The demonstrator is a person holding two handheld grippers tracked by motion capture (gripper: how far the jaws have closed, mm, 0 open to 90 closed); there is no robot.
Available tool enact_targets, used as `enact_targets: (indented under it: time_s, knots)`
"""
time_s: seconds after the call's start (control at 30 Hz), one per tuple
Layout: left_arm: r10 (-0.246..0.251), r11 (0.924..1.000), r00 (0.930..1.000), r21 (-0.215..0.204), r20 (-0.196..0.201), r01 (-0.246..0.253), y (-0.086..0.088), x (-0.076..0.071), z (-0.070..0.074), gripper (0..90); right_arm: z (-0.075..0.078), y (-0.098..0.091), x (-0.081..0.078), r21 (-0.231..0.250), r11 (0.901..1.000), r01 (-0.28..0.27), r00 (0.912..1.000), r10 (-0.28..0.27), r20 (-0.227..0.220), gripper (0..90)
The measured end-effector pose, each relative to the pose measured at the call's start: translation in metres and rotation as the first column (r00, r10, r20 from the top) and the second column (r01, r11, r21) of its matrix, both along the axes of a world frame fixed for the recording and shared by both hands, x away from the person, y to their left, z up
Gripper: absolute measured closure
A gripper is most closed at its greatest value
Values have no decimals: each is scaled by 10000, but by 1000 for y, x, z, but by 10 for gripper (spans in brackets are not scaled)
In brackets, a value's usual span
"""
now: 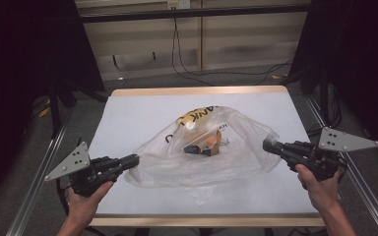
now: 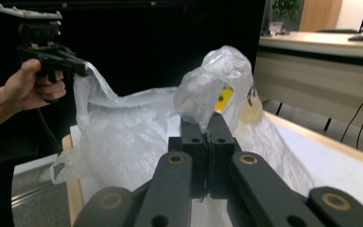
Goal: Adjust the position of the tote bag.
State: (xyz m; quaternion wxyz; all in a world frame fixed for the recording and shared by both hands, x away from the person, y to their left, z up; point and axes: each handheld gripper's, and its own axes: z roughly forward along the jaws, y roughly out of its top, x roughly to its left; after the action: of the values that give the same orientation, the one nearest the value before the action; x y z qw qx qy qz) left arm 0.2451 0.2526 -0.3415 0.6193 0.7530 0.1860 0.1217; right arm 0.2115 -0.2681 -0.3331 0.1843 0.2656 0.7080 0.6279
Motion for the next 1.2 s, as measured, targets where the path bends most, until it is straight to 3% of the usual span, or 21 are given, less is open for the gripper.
enact_targets:
  time_s: [0.2, 0.5, 0.67, 0.93, 1.2]
  knots:
    - [229, 9990, 9991, -384, 367, -215, 11, 8, 18, 883, 15, -4, 7, 392, 9992, 83, 9998, -91, 185, 886]
    - [592, 9949, 9947, -866, 838, -519, 19, 16, 40, 883, 35, -14, 17, 452, 9981, 408, 9979, -430, 492, 887]
    - [799, 9906, 9932, -1174, 846, -697, 19, 23, 49, 884, 41, -20, 24, 608, 9965, 578, 9967, -610, 531, 887]
    - [1347, 9875, 9885, -919, 684, -1282, 18, 53, 52, 884, 59, -27, 32, 670, 9937, 902, 9921, -955, 810, 887]
    - [1591, 9814, 9845, -1200, 734, -1496, 20, 70, 68, 885, 73, -30, 50, 816, 9899, 1159, 9885, -1230, 876, 888]
